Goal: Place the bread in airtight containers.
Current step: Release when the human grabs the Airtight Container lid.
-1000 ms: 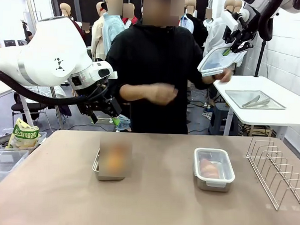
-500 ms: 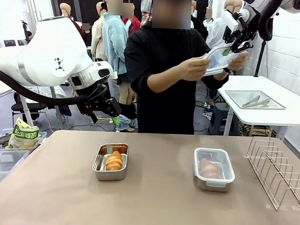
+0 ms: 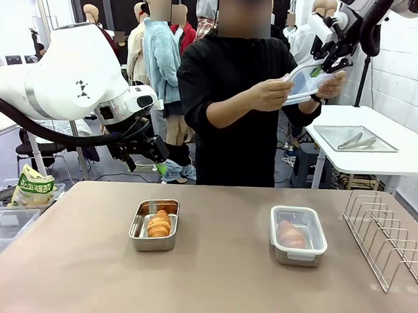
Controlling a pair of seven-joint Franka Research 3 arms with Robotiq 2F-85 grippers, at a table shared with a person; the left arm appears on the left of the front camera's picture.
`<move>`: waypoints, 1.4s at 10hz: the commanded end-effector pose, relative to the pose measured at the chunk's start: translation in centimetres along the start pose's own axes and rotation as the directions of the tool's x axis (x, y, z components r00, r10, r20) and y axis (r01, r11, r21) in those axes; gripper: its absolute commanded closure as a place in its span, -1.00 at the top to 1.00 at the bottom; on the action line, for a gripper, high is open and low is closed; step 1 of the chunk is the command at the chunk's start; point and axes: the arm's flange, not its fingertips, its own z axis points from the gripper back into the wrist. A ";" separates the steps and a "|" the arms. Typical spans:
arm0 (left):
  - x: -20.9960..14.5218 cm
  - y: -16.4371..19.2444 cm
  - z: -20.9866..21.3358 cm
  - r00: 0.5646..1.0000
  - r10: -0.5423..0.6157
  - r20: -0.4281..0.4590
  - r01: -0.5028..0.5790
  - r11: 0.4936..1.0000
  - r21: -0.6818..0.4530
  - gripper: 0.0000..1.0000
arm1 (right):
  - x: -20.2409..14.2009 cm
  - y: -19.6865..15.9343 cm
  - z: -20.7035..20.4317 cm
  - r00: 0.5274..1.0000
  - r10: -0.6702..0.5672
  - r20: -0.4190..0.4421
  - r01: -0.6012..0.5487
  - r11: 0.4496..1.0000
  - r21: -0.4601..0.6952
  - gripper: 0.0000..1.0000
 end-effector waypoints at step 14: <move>-0.1 0.1 0.1 1.000 0.002 0.002 -0.002 1.000 0.002 1.00 | 0.6 -0.1 0.3 1.000 0.004 -0.023 -0.004 1.000 -0.003 1.00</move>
